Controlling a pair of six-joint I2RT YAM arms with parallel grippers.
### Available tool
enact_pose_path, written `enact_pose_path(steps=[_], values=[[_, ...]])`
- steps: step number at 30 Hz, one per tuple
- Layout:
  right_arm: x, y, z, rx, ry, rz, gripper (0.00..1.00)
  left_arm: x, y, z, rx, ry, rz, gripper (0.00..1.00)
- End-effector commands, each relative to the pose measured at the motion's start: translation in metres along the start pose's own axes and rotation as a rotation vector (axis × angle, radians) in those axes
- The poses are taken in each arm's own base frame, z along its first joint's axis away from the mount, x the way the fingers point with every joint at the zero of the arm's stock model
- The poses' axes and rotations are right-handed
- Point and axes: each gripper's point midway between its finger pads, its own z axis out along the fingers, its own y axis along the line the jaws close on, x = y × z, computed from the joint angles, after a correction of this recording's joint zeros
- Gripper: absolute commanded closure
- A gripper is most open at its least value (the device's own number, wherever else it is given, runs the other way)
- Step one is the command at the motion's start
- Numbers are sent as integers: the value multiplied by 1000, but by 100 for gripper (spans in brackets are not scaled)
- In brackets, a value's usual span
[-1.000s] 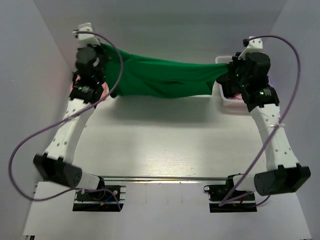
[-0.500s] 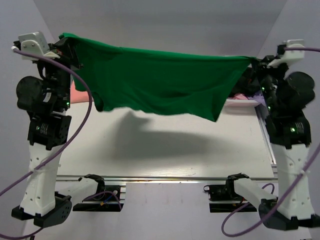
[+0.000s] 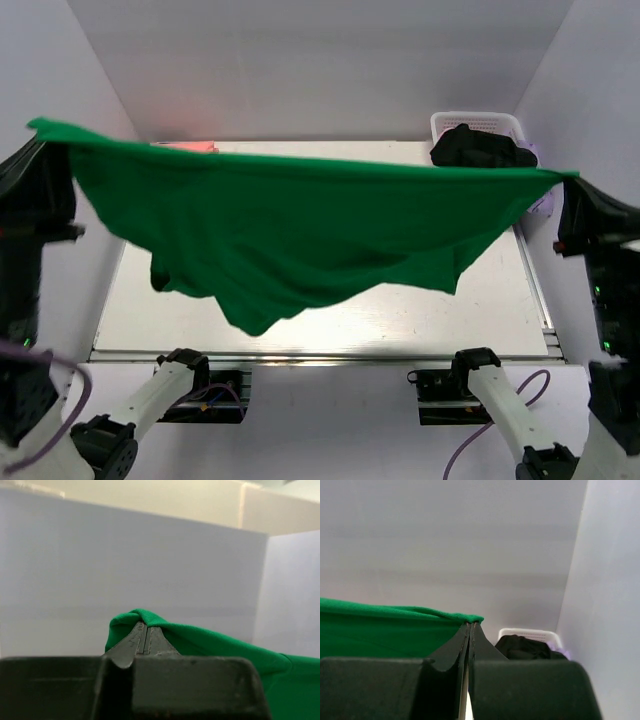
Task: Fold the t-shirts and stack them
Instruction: Flatten out the tshirt
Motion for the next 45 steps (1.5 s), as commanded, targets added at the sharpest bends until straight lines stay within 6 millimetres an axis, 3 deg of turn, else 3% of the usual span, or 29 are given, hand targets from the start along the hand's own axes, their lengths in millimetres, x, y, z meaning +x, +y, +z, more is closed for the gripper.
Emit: enact_pose_path(steps=[1, 4, 7, 9, 12, 14, 16, 18, 19, 20, 21, 23, 24, 26, 27, 29, 30, 31, 32, 33, 35, 37, 39, 40, 41, 42, 43, 44, 45], values=[[-7, 0, -30, 7, -15, 46, 100, -17, -9, -19, 46, -9, -6, 100], [-4, 8, -39, -33, -16, 77, 100, -24, -12, -29, 59, -20, -16, 100], [10, 10, -37, -34, 15, 117, 100, -10, -10, -24, 48, 9, -15, 100], [22, 7, -30, -11, 39, 136, 100, 22, -3, -13, 17, 67, -26, 100], [64, 0, -6, 52, 134, 154, 100, 85, 5, 11, -18, 174, -43, 100], [119, 1, 16, 67, 248, 177, 100, 137, 15, 23, -61, 243, -37, 100], [189, 11, 30, 37, 391, 197, 100, 207, 25, 29, -100, 360, -38, 100], [228, 22, 42, -1, 458, 228, 100, 246, 37, 34, -155, 402, -24, 100], [233, 24, 54, -13, 426, 235, 100, 298, 44, 31, -180, 496, -26, 100], [283, 25, 46, -6, 528, 246, 100, 318, 49, 33, -205, 513, -18, 100], [314, 28, 50, -5, 604, 247, 100, 344, 55, 32, -226, 554, -8, 100], [356, 29, 53, 3, 660, 259, 100, 429, 72, 15, -316, 714, -1, 100], [399, 30, 52, 10, 765, 253, 100, 460, 75, 8, -322, 761, 7, 100], [419, 35, 66, -19, 768, 265, 100, 508, 83, 2, -345, 825, 6, 100], [458, 35, 69, -9, 865, 261, 100, 553, 88, -3, -355, 906, 19, 100], [481, 33, 73, 8, 922, 250, 100, 591, 101, -5, -381, 967, 21, 100], [504, 32, 86, 11, 976, 242, 100, 600, 100, 7, -371, 965, 15, 100], [512, 32, 90, 15, 992, 242, 100, 637, 109, -6, -384, 1035, 22, 100], [511, 32, 102, 7, 983, 237, 100, 650, 116, -8, -393, 1053, 22, 100], [533, 33, 107, 7, 1032, 239, 100, 655, 114, 7, -374, 1038, 9, 100], [546, 35, 118, -3, 1056, 246, 100, 681, 131, 14, -385, 1052, 14, 100], [550, 36, 139, -8, 1049, 246, 100, 698, 135, 16, -359, 1081, 6, 100], [575, 36, 143, -1, 1098, 253, 100, 722, 143, 21, -356, 1102, -3, 100], [572, 35, 154, 4, 1090, 253, 100, 728, 149, 22, -357, 1110, -10, 100], [573, 33, 159, 9, 1087, 253, 100, 727, 148, 39, -344, 1082, -16, 100], [585, 33, 154, 25, 1131, 255, 100, 747, 156, 30, -350, 1117, -22, 100], [575, 31, 175, 39, 1093, 253, 100, 754, 165, 24, -374, 1145, -29, 93], [584, 27, 174, 64, 1112, 251, 99, 752, 164, 42, -359, 1119, -37, 77], [589, 29, 173, 70, 1150, 261, 94, 756, 168, 42, -370, 1126, -62, 50]])
